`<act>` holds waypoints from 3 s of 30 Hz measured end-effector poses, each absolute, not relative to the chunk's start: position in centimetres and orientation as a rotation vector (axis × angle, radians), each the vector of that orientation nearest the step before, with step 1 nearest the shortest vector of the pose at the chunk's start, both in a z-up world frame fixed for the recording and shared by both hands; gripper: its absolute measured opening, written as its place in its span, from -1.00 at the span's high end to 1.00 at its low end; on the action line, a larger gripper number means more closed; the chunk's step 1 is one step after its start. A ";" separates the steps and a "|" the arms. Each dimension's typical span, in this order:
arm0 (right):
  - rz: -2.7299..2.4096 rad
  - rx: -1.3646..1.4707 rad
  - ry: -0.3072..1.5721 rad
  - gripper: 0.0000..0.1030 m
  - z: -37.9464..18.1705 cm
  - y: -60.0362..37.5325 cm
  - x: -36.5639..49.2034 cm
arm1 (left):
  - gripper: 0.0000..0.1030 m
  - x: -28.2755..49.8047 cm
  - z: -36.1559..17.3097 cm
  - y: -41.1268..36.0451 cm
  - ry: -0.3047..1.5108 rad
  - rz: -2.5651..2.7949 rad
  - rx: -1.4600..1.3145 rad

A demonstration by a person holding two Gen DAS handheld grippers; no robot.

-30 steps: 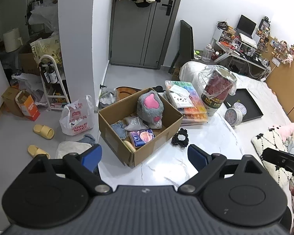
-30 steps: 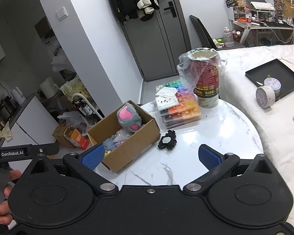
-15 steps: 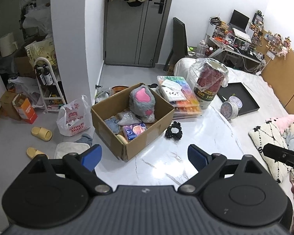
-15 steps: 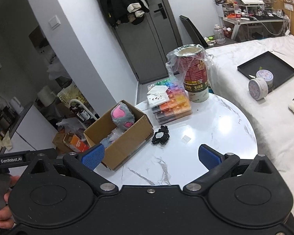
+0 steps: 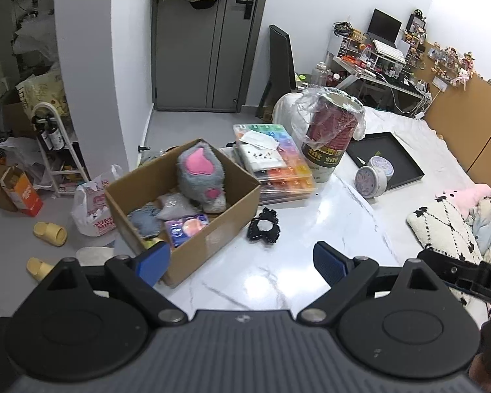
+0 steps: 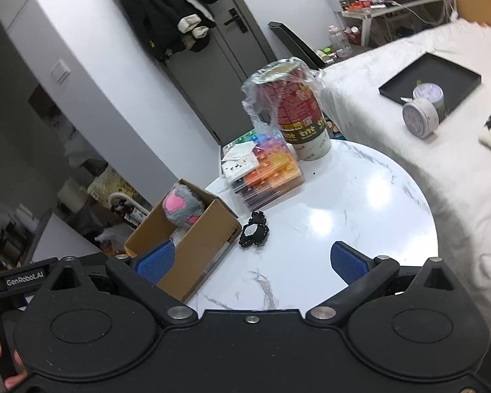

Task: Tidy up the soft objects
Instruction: 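Move the left gripper toward the black lace plush on the table, then close the left gripper on the black lace plush, then carry the black lace plush with the left gripper into the box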

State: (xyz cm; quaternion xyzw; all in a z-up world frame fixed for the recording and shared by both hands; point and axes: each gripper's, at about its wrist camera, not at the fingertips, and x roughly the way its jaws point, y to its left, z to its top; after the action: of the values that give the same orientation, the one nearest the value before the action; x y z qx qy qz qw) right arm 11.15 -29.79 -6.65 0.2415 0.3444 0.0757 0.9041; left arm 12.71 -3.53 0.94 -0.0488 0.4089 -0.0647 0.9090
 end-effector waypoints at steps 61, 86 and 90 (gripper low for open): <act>-0.068 0.926 0.863 -0.23 -19.7 -36.1 19.1 | 0.74 28.1 -19.0 -15.2 1.063 0.063 0.058; 0.091 0.931 0.802 -0.56 -15.7 -33.0 18.3 | 0.83 22.0 -10.2 -12.0 1.003 -0.161 0.027; 0.148 0.923 0.798 -0.60 -14.3 -31.7 18.6 | 0.83 20.9 -8.1 -11.1 0.978 -0.208 0.025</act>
State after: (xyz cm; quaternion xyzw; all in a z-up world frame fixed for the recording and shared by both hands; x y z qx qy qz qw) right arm 18.55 -31.73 -14.30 0.4330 0.3742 0.0694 0.8171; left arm 20.87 -11.14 -8.10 0.0118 0.4688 -0.0997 0.8776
